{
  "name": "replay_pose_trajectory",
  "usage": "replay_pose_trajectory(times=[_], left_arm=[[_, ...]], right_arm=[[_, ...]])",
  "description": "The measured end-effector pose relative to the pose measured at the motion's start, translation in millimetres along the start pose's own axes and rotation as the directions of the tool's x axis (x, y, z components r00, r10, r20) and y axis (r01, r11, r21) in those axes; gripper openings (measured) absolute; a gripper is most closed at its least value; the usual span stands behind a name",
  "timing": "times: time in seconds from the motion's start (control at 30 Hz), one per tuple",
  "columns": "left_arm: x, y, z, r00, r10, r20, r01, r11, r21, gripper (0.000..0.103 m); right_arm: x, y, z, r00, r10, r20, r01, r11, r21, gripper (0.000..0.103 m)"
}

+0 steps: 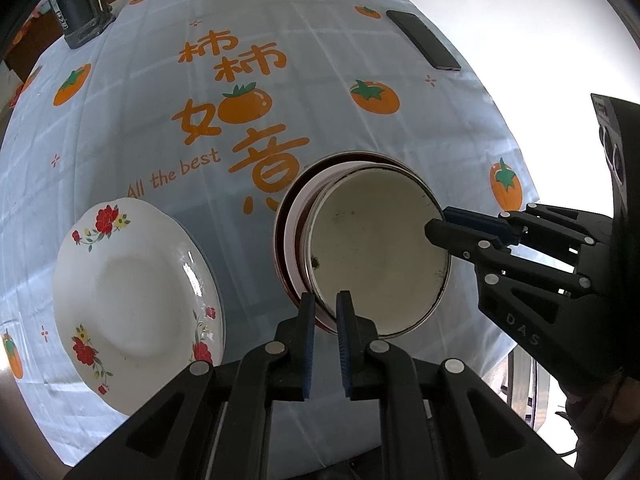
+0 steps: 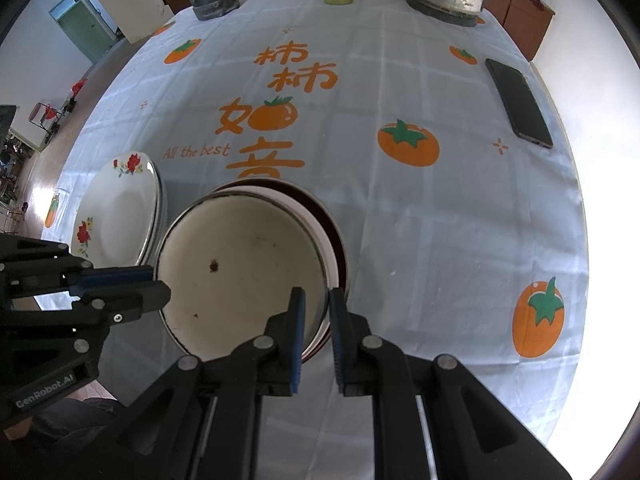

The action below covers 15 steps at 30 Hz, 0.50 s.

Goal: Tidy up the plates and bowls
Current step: 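Lower the cream enamel bowl into the pink bowl with both grippers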

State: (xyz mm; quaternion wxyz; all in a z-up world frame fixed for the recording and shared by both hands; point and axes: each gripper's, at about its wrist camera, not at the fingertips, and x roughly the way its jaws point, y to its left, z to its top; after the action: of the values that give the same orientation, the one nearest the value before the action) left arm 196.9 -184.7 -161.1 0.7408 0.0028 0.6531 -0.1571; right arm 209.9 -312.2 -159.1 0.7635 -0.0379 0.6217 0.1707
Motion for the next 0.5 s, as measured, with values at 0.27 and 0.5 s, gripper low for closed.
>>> replay_pose_trajectory(times=[0.27, 0.5], left_arm=[[-4.4, -0.7, -1.1, 1.0, -0.015, 0.012, 0.015, 1.0, -0.007, 0.016], [-2.8, 10.8, -0.8, 1.0, -0.013, 0.016, 0.014, 0.998, -0.06, 0.016]], right_arm=[[-3.2, 0.4, -1.1, 0.999, 0.028, 0.041, -0.029, 1.0, 0.006, 0.053], [-10.9, -8.8, -6.9, 0.997, 0.021, 0.072, -0.024, 0.999, 0.038, 0.056]])
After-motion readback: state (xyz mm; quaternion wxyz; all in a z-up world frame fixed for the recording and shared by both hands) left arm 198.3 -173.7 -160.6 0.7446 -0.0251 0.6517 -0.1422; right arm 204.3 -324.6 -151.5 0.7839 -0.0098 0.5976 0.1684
